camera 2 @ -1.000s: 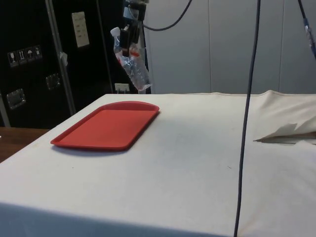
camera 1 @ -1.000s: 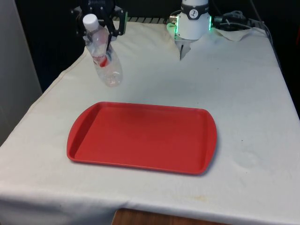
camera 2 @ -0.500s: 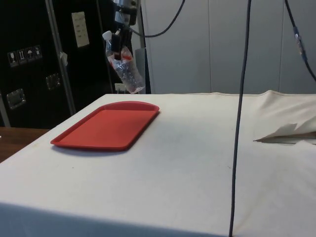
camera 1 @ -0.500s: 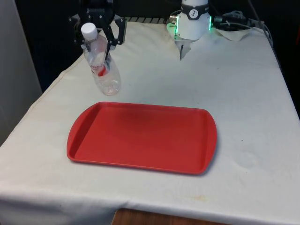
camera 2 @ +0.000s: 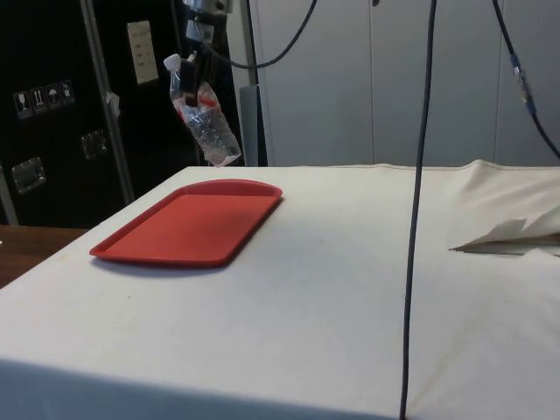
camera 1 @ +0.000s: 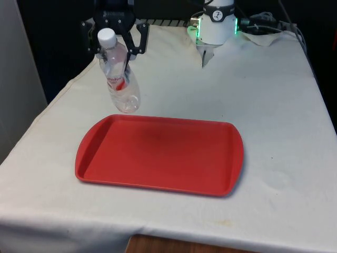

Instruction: Place the bottle upright on the tray.

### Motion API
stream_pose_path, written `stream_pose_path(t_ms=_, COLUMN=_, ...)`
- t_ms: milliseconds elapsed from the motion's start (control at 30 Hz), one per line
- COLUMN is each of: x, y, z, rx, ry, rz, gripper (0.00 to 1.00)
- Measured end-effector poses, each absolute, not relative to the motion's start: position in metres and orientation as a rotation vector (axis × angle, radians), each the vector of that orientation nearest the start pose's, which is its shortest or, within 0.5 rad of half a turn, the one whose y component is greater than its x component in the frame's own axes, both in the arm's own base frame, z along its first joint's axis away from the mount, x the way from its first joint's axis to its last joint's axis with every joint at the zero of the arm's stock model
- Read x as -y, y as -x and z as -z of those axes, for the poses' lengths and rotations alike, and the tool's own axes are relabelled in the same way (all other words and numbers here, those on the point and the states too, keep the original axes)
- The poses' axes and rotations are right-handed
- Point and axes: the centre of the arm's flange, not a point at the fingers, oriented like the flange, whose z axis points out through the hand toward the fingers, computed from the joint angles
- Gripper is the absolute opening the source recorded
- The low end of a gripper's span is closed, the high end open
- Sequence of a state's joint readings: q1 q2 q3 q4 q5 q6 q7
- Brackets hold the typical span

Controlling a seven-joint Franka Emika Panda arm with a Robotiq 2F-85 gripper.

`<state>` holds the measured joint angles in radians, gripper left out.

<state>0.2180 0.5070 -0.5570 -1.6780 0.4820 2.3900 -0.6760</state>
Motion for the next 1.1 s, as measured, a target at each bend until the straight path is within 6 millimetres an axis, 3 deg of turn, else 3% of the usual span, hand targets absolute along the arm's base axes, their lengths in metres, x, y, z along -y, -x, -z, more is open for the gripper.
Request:
stream_pose_path(t_ms=333, x=0.161, y=-0.680, z=-0.379, rx=0.247, ry=3.128, rz=0.524, gripper=0.34)
stream_pose_path(t_ms=1100, x=0.152, y=-0.683, z=-0.380, rx=0.409, ry=3.134, rz=0.529, gripper=0.34)
